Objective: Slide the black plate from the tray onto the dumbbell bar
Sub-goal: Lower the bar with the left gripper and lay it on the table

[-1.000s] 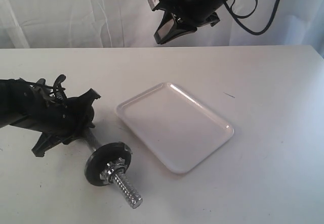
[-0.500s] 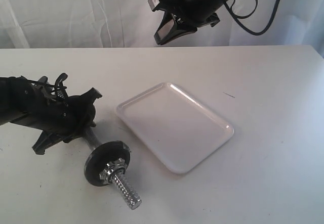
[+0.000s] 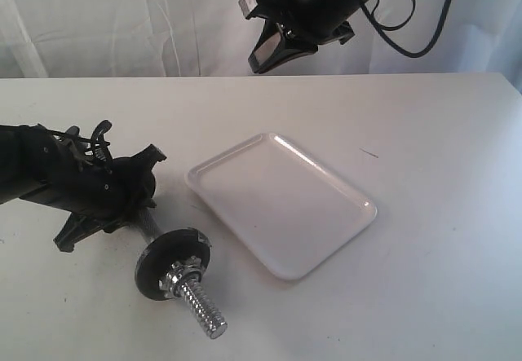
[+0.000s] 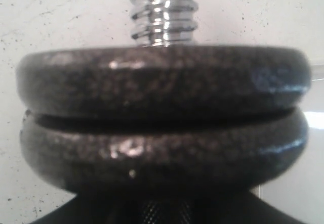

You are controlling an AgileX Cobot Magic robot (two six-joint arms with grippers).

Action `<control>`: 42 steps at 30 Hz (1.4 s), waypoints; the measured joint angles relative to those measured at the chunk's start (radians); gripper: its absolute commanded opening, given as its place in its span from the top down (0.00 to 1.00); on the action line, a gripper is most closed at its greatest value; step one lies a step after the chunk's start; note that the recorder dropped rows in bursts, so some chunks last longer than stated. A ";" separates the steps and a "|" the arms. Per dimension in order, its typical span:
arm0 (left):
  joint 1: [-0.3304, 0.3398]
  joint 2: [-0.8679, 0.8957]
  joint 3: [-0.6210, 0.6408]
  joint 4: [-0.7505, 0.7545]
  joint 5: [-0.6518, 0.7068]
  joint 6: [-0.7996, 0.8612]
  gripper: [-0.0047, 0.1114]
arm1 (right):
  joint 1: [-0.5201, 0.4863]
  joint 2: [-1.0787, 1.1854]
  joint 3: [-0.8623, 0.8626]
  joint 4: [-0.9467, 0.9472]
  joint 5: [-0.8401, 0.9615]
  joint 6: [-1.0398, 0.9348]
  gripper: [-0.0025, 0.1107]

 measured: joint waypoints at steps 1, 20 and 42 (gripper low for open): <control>0.000 0.000 0.000 0.000 0.000 -0.002 0.75 | 0.000 0.000 0.000 0.000 0.000 0.000 0.98; 0.000 -0.024 -0.031 0.000 -0.036 -0.016 0.54 | 0.000 0.000 0.000 0.000 0.000 0.000 0.98; 0.000 -0.024 -0.031 0.000 -0.009 -0.014 0.96 | 0.000 0.000 0.000 0.000 0.001 0.000 0.98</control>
